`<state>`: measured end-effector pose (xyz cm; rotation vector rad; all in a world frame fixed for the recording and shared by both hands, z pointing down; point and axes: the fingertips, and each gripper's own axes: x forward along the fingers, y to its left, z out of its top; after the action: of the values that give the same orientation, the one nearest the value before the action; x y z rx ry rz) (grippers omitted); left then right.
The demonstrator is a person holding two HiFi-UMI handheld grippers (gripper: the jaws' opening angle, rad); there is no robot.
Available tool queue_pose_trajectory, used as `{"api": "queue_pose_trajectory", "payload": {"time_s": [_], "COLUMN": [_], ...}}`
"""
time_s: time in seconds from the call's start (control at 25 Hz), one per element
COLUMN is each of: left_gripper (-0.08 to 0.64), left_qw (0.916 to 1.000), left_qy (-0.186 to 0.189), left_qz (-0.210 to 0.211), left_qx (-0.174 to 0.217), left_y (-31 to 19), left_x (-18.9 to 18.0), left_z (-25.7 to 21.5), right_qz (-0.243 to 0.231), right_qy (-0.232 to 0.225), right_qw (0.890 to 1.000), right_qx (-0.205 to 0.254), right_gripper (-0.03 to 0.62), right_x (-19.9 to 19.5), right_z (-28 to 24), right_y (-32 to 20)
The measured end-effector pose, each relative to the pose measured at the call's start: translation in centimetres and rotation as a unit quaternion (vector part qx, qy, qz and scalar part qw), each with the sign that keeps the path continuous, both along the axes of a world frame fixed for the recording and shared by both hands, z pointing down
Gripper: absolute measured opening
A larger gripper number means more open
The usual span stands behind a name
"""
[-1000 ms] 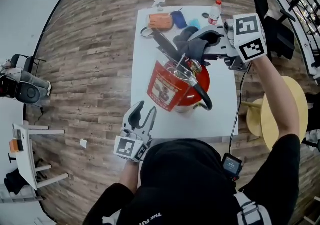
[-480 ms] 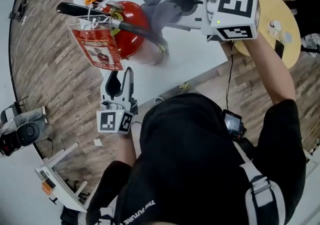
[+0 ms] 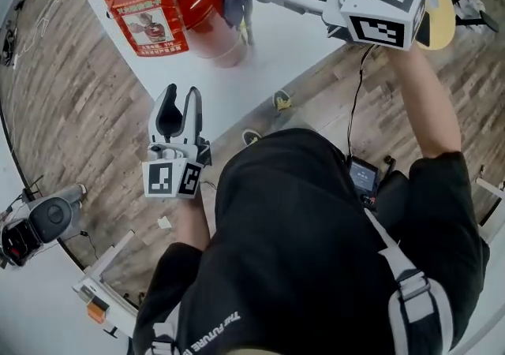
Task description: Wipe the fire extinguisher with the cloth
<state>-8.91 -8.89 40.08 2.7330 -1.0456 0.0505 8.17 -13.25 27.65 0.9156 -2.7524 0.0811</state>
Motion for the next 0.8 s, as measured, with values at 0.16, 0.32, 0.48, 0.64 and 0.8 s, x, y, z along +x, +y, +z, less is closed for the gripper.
{"api": "queue_pose_trajectory", "payload": {"time_s": [0.16, 0.32, 0.48, 0.64, 0.8], "left_gripper": [0.19, 0.19, 0.19, 0.189, 0.189], "left_qw": [0.9999, 0.9998, 0.9998, 0.9997, 0.9996], "left_qy": [0.005, 0.013, 0.017, 0.015, 0.018], "left_qz": [0.007, 0.017, 0.012, 0.018, 0.023], "left_qx": [-0.005, -0.005, -0.003, -0.003, 0.001], "left_y": [1.3, 2.5, 2.5, 2.9, 3.7], "left_x": [-1.4, -2.5, -4.5, -6.0, -8.3], "left_z": [0.3, 0.0, -0.1, 0.5, 0.3], "right_qz": [0.085, 0.199, 0.286, 0.311, 0.274], "right_qy": [0.01, 0.02, 0.017, 0.013, -0.01], "right_qw": [0.996, 0.978, 0.953, 0.945, 0.956], "right_qx": [0.03, 0.061, 0.097, 0.105, 0.107], "right_gripper": [0.072, 0.072, 0.072, 0.072, 0.072], "right_x": [-0.6, -0.4, -1.1, -4.1, -8.5], "right_z": [-0.2, -1.0, -0.6, 0.8, 1.9], "right_y": [1.3, 2.2, 3.2, 3.7, 3.0]}}
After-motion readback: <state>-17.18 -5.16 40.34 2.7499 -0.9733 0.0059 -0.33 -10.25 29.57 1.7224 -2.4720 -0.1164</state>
